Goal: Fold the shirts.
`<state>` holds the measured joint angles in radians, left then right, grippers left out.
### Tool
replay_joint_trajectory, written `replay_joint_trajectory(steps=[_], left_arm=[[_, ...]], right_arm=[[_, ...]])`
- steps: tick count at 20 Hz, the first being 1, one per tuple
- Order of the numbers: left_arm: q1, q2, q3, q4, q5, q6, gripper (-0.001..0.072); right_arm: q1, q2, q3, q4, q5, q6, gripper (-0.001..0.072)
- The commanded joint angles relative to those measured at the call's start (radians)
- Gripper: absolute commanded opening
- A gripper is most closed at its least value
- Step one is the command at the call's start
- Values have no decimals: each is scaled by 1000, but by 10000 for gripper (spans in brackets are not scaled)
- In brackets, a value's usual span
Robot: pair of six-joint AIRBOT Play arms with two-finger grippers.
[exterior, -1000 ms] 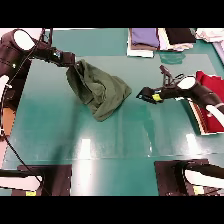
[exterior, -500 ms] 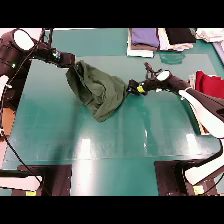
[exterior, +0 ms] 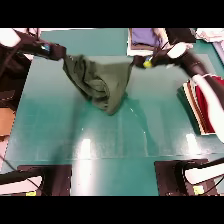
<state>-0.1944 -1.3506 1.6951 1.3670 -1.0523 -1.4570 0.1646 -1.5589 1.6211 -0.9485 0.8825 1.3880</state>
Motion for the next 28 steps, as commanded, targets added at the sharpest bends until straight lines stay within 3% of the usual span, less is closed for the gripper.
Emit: replay_joint_trajectory(steps=[1, 7, 12, 15, 19, 23, 25, 28], left_arm=[[0, 174, 0, 50, 60, 0, 24], [0, 496, 0, 31, 72, 0, 23], [0, 708, 0, -8, 93, -11, 24], [0, 742, 2, -31, 86, -37, 23], [0, 682, -57, -33, 2, -37, 23], [0, 491, -210, -42, -124, -35, 24], [0, 381, -319, -41, -84, -34, 24], [0, 183, -434, -32, 104, -10, 24]], right_arm=[[-64, 183, 149, -187, 124, -6, 19], [-154, 456, 344, -259, 306, -6, 19], [-264, 633, 363, -259, 309, -6, 18], [-337, 663, 364, -255, 303, -5, 18], [-349, 565, 363, -190, 319, -5, 17], [-253, 328, 363, -183, 404, -5, 17], [-182, 171, 363, -217, 459, -4, 18], [-109, -28, 333, -277, 452, 16, 18]])
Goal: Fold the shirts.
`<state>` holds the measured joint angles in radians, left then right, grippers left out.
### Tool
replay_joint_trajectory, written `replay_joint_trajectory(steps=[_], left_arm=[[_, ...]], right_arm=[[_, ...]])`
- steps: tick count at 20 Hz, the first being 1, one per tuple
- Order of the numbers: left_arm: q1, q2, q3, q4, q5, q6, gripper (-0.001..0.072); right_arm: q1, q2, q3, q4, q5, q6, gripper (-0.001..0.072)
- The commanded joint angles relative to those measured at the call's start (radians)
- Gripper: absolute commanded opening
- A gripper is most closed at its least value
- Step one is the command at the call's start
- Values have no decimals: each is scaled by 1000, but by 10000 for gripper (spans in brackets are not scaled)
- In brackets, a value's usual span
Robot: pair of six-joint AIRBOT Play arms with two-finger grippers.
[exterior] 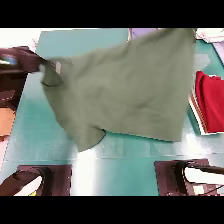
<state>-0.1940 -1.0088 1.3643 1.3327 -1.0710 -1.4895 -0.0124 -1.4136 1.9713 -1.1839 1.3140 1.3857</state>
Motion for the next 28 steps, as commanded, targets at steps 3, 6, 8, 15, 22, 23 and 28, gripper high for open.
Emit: replay_joint_trajectory(steps=[3, 6, 8, 15, 22, 23, 28], left_arm=[[0, -325, -105, 33, 280, 32, 24], [6, -371, -105, 39, 330, 31, 189], [40, -368, -77, 44, 260, 24, 445], [289, -312, -134, -34, -150, 61, 445], [328, -215, -571, -215, -5, 111, 446], [328, -215, -600, -256, 31, 111, 446], [324, -223, -657, -403, 149, 133, 444]], right_arm=[[104, -304, -25, -46, -37, 40, 19], [113, -336, -25, -38, -89, 39, 105], [101, -318, -18, -39, -119, 35, 322], [24, -183, 7, 115, 225, -60, 321], [29, -19, -256, 250, 141, -68, 322], [30, -2, -290, 251, 120, -69, 322], [29, 44, -378, 250, 87, -68, 322]])
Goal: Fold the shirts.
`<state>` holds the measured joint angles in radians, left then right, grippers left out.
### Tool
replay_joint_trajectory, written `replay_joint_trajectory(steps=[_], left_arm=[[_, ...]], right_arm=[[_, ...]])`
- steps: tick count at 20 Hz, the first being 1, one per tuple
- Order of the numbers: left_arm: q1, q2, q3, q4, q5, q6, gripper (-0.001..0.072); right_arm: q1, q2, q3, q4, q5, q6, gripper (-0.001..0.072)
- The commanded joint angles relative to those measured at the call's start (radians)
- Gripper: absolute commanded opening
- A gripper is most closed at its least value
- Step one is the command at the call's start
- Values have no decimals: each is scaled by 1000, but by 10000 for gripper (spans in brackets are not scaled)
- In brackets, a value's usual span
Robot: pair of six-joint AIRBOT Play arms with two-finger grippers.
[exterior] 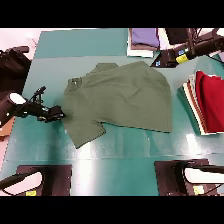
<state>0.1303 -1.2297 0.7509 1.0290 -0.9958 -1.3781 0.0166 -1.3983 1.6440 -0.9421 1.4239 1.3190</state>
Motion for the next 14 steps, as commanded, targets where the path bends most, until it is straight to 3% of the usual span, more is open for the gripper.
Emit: replay_joint_trajectory(steps=[1, 2, 4, 10, 11, 12, 14], left_arm=[[0, -2, -43, -146, 81, 53, 437], [0, -2, -42, -192, 79, 81, 357], [0, -1, -32, -231, 53, 125, 28], [0, 71, 60, -195, -8, 130, 23], [0, 90, 60, -192, -3, 130, 23], [0, 100, 60, -190, -2, 131, 22], [0, 108, 59, -179, -3, 130, 22]], right_arm=[[0, 34, -60, 9, -27, -2, 321], [0, 43, -75, 8, -34, -4, 322], [-22, 76, -127, 4, -36, -25, 322], [-283, 259, -564, -163, -10, -26, 322], [-343, 284, -655, -186, -11, -26, 365], [-413, 303, -750, -185, -13, -26, 525], [-530, 314, -908, -166, -27, -25, 550]])
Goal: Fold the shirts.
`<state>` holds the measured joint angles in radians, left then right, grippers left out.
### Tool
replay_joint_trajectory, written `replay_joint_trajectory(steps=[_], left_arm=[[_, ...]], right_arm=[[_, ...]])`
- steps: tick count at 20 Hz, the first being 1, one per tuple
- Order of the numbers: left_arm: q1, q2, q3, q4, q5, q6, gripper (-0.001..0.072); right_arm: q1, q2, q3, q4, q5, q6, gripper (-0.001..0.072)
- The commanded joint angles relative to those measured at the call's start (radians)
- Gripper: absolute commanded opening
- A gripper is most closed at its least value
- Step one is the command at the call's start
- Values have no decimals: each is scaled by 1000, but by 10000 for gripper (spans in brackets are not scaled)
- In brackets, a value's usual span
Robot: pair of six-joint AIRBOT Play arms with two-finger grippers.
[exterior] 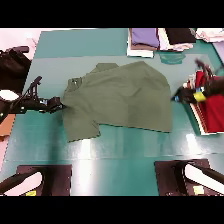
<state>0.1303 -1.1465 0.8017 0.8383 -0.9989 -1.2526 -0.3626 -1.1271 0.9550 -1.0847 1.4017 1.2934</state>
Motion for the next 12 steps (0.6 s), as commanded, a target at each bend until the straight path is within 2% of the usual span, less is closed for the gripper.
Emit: replay_joint_trajectory(steps=[1, 4, 5, 6, 12], left_arm=[[0, 25, 8, 16, 1, 5, 22], [0, 25, 8, 19, 3, 5, 23], [0, 25, 8, 19, 3, 5, 23], [0, 25, 8, 19, 3, 4, 23], [0, 25, 8, 22, 2, 5, 22]], right_arm=[[-190, 42, -280, -5, -21, 0, 549], [-235, 42, -405, 39, -104, -2, 528], [-225, 42, -424, 49, -126, -2, 450], [-202, 42, -438, 61, -144, -2, 437], [16, -4, -424, 124, -171, 0, 420]])
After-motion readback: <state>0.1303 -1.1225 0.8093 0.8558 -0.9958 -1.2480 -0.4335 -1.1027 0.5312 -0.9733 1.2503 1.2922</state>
